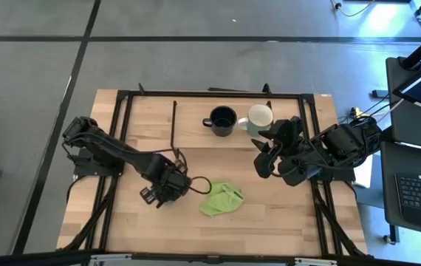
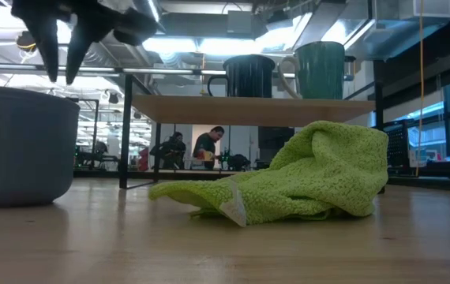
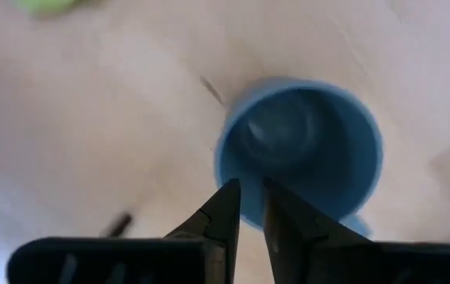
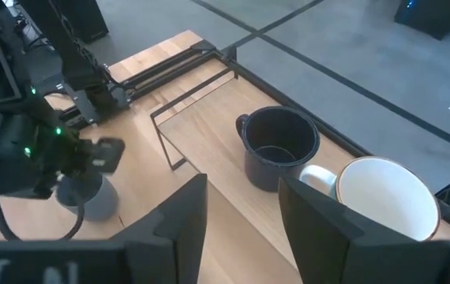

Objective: Stack small to large cups/mugs on shelf
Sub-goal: Put the blue mug on the shelf

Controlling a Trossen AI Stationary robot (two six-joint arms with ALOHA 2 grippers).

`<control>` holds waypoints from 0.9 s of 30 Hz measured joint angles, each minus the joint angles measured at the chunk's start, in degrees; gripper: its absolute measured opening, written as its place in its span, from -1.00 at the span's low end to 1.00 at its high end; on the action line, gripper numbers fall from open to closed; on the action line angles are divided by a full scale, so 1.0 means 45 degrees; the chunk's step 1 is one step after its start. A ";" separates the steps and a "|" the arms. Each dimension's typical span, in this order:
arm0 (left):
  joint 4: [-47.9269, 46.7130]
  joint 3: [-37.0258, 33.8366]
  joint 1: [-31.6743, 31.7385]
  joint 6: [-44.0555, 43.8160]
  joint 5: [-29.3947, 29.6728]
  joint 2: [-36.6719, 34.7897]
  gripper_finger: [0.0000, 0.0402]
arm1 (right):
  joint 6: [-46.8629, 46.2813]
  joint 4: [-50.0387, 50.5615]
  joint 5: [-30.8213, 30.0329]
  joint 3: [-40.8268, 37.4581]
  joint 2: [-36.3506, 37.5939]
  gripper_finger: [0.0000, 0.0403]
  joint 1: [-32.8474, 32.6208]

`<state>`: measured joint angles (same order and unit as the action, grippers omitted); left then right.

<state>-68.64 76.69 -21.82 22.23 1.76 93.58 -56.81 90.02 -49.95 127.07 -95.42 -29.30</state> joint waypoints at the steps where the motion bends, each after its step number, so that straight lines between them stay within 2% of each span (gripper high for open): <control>1: 0.0005 0.0033 0.0029 -0.1055 -0.0002 -0.0105 -0.75 | 0.0015 0.0000 0.0000 0.0000 0.0000 -0.21 0.0000; 4: 0.0433 0.0067 0.0050 -0.4983 0.0092 -0.0639 -0.75 | 0.0043 -0.0004 0.0010 0.0000 0.0000 -0.21 0.0000; 9: 0.0626 0.0072 -0.0450 -1.2626 0.1637 -0.1902 -0.75 | 0.0382 -0.0004 0.0015 0.0000 0.0000 -0.21 0.0000; 11: 0.0378 0.0054 -0.0731 -1.4996 0.1867 -0.2241 -0.74 | 0.0556 0.0000 0.0019 0.0000 0.0000 -0.21 0.0000; 14: -0.0175 -0.0166 -0.1011 -1.6843 0.1810 -0.2328 -0.71 | 0.0856 0.0000 0.0015 0.0000 0.0000 -0.21 0.0000; 20: -0.0703 -0.1738 -0.1169 -1.9101 0.0374 -0.1947 -0.64 | 0.1067 -0.0003 0.0015 0.0000 0.0000 -0.21 0.0000; 27: -0.0750 -0.1891 -0.1034 -2.1602 0.0907 -0.1971 -0.60 | 0.1037 0.0000 0.0019 0.0000 0.0000 -0.21 0.0000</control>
<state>-72.02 68.18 -26.47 -74.98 5.84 84.71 -52.14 90.02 -49.87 127.07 -95.42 -29.30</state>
